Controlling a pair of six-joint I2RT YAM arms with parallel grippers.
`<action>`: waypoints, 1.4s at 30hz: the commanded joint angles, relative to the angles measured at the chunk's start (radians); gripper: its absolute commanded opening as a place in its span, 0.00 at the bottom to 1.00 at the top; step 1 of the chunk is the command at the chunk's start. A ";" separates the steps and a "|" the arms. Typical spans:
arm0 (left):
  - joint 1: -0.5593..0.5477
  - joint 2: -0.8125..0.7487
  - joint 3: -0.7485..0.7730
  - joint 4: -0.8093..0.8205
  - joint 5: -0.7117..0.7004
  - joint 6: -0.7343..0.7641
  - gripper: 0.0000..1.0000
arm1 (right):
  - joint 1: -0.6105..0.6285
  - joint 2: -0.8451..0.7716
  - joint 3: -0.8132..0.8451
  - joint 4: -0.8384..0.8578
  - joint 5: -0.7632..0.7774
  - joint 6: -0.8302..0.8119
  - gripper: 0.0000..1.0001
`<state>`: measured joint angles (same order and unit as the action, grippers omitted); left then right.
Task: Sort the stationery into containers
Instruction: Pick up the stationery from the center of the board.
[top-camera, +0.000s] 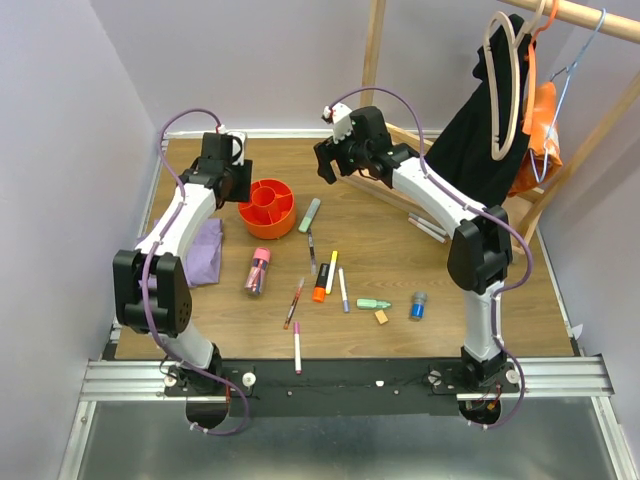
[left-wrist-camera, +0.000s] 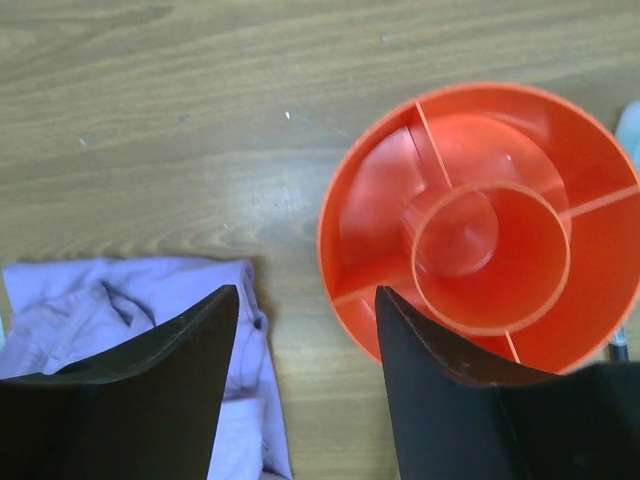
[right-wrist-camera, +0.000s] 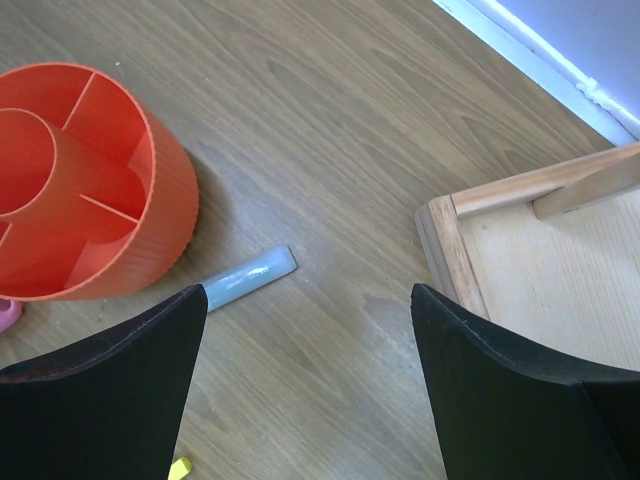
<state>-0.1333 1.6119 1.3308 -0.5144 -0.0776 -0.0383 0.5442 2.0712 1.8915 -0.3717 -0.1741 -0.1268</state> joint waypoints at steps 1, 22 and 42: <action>0.001 0.077 0.088 0.005 -0.054 0.032 0.61 | 0.003 0.001 0.009 -0.009 -0.028 0.026 0.90; 0.027 0.341 0.271 -0.013 0.004 0.077 0.34 | 0.003 0.007 0.006 -0.016 -0.016 0.004 0.90; 0.043 0.241 0.312 -0.059 -0.025 0.098 0.56 | 0.003 0.024 0.026 -0.071 -0.170 -0.103 0.91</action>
<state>-0.0978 1.9259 1.6287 -0.5312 -0.1181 0.0490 0.5442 2.0712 1.8915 -0.3737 -0.1879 -0.1169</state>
